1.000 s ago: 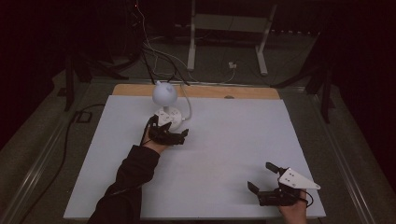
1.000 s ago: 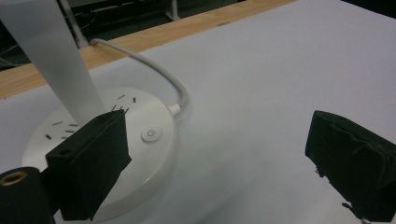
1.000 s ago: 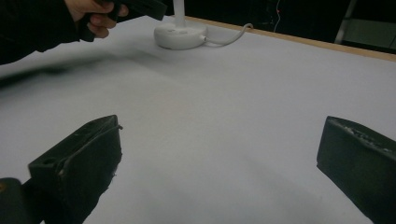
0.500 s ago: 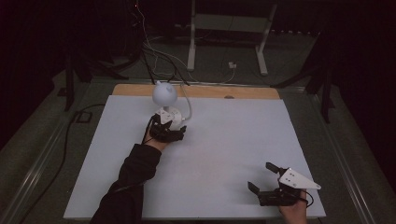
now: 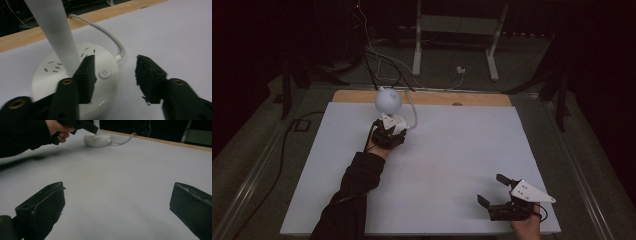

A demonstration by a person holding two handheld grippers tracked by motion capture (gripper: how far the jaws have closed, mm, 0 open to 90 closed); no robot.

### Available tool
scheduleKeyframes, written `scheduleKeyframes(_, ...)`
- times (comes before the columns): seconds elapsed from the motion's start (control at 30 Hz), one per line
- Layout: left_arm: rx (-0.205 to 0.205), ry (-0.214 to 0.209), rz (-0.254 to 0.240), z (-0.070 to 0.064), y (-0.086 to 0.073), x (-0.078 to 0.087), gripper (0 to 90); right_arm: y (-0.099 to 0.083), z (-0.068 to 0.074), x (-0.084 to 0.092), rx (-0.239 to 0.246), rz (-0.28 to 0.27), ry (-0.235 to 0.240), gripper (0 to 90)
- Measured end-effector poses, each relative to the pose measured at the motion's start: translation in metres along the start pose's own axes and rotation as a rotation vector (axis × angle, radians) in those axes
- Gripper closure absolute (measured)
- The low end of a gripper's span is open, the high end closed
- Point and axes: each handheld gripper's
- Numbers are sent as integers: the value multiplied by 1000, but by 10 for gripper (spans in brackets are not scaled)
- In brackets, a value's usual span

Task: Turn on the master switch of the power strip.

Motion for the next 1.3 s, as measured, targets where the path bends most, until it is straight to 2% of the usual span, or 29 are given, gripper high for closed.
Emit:
scheduleKeyframes(0.2, -16, -17, 1, -1, 1, -1, 680, 0, 0, 0, -4, -2, 4, 0)
scheduleKeyframes(0.53, -20, -28, 6, 0, 2, -8, 832, 0, 0, 0, -7, -4, 11, 0)
scheduleKeyframes(0.63, -23, -15, -2, 2, 2, -9, 887, 0, 0, 0, -9, -6, 8, 0)
scheduleKeyframes(0.73, -11, -14, 1, 3, 2, -11, 900, 0, 0, 0, -11, -7, 8, 0)
scheduleKeyframes(0.93, -23, -5, 5, 5, 0, -16, 900, 0, 0, 0, -6, -5, 10, 0)
scheduleKeyframes(1.07, -8, 1, 2, 7, -2, -19, 900, 0, 0, 0, -6, -4, 9, 0)
scheduleKeyframes(1.13, -17, 12, 4, 7, -2, -21, 900, 0, 0, 0, -6, -5, 10, 0)
scheduleKeyframes(1.3, -16, 11, 8, 7, -4, -23, 900, 0, 0, 0, -6, -4, 10, 0)
Point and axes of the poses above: each handheld gripper's, and its own axes: x roughly backward along the jaws, y roughly out of its top, z roughly to its left, and after that the axes turned 2 degrees about x, right-handed
